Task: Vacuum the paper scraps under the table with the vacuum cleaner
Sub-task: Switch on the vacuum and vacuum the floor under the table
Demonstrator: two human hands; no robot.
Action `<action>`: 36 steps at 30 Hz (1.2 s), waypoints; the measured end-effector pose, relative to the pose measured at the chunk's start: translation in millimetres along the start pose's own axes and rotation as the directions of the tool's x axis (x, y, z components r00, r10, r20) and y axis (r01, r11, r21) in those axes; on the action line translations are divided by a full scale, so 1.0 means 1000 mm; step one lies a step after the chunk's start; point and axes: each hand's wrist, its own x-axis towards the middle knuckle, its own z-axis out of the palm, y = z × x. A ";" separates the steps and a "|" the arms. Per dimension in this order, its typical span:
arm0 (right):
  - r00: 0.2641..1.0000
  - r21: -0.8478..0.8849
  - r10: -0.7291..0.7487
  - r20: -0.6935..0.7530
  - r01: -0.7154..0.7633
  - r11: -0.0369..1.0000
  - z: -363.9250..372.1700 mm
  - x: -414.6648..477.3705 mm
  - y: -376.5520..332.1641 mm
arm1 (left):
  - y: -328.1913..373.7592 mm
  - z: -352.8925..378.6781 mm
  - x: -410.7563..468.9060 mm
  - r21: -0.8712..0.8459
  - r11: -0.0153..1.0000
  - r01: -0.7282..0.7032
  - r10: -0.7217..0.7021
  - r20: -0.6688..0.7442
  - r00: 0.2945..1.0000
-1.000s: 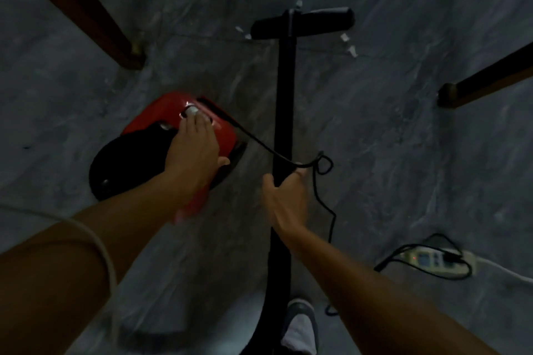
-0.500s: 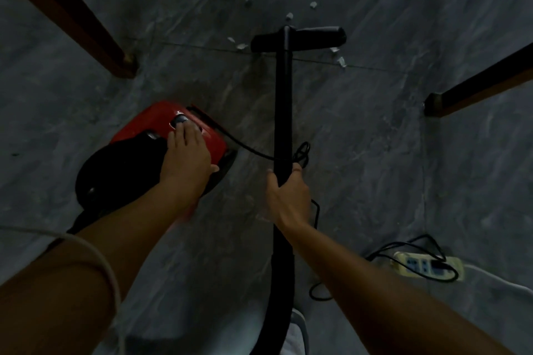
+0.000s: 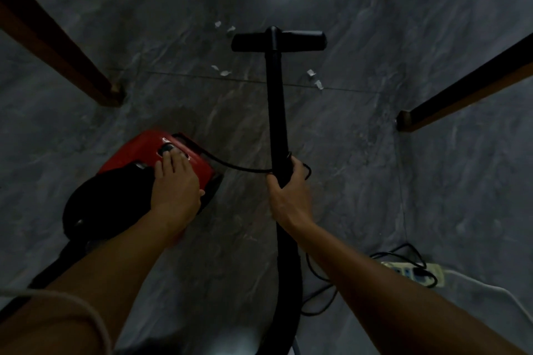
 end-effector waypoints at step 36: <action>1.000 -0.004 -0.003 -0.002 0.003 1.000 0.006 0.011 -0.004 | 0.021 -0.016 -0.010 0.057 0.995 0.087 -0.082 -0.071 0.994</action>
